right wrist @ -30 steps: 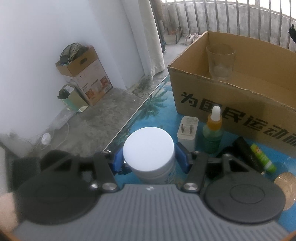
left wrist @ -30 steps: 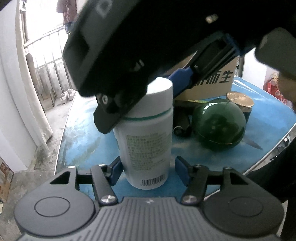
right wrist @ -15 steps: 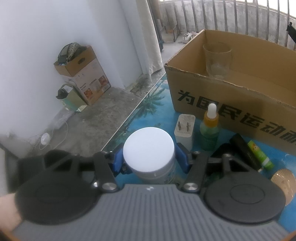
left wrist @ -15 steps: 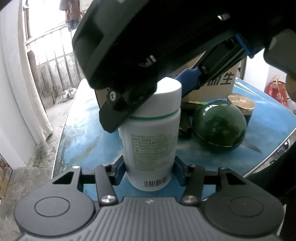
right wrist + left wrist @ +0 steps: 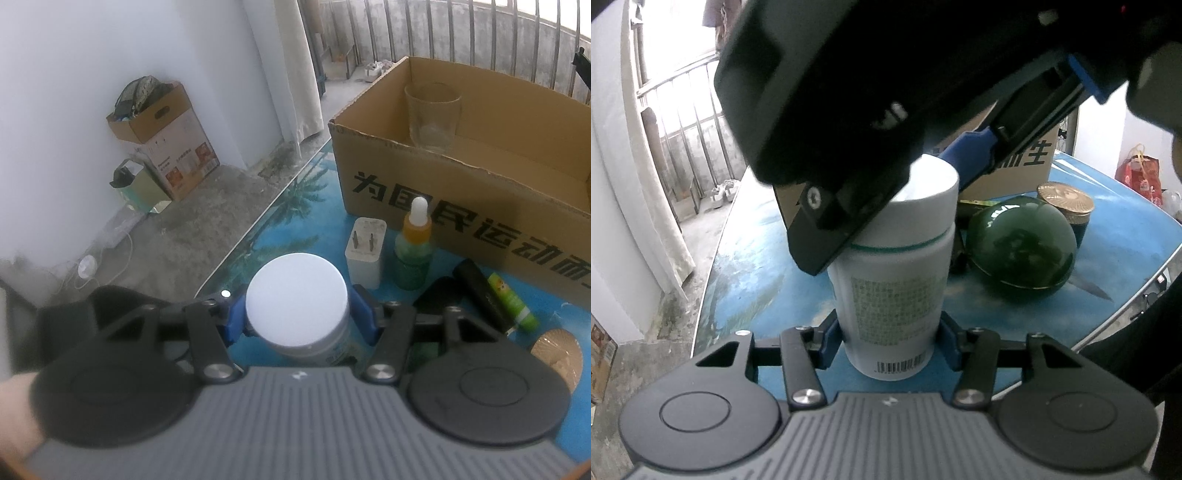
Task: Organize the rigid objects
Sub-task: 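Close the left tool around the white supplement bottle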
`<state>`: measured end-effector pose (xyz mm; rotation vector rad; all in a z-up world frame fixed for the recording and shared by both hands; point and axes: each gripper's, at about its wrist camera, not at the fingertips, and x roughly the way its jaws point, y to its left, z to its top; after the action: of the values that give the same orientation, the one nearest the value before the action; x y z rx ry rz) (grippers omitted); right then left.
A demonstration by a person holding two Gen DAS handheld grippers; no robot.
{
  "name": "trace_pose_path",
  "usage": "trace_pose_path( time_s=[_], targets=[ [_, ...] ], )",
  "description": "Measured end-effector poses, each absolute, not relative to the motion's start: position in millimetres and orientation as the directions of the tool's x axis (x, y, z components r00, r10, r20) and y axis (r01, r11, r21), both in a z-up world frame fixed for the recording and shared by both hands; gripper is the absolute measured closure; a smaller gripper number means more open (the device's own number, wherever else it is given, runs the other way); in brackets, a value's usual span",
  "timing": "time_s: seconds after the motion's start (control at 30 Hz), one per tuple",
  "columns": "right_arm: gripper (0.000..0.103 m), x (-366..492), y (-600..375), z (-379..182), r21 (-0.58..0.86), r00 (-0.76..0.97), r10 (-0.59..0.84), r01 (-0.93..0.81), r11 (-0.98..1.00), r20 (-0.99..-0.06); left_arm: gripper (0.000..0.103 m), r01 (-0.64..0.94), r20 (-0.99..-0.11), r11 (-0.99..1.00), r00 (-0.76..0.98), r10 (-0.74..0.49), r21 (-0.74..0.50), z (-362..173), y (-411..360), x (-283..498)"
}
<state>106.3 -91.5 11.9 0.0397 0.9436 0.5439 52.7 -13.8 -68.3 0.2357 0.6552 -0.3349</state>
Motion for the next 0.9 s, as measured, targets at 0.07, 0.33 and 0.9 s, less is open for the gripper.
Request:
trace_pose_path(
  time_s=[0.07, 0.33, 0.9],
  targets=[
    [0.045, 106.3, -91.4, 13.2, 0.269, 0.459, 0.464, -0.427, 0.863, -0.758, 0.049, 0.376, -0.630, 0.920, 0.743, -0.229, 0.109, -68.2, -13.8, 52.9],
    [0.043, 105.0, -91.0, 13.3, 0.253, 0.460, 0.453, -0.433, 0.865, -0.763, 0.049, 0.374, -0.628, 0.921, 0.744, -0.228, 0.109, -68.4, -14.3, 52.7],
    [0.047, 106.0, -99.2, 11.5, 0.275, 0.468, 0.466, -0.420, 0.865, -0.751, 0.048, 0.378, -0.631, 0.916, 0.744, -0.218, 0.130, -66.8, -19.0, 50.8]
  ],
)
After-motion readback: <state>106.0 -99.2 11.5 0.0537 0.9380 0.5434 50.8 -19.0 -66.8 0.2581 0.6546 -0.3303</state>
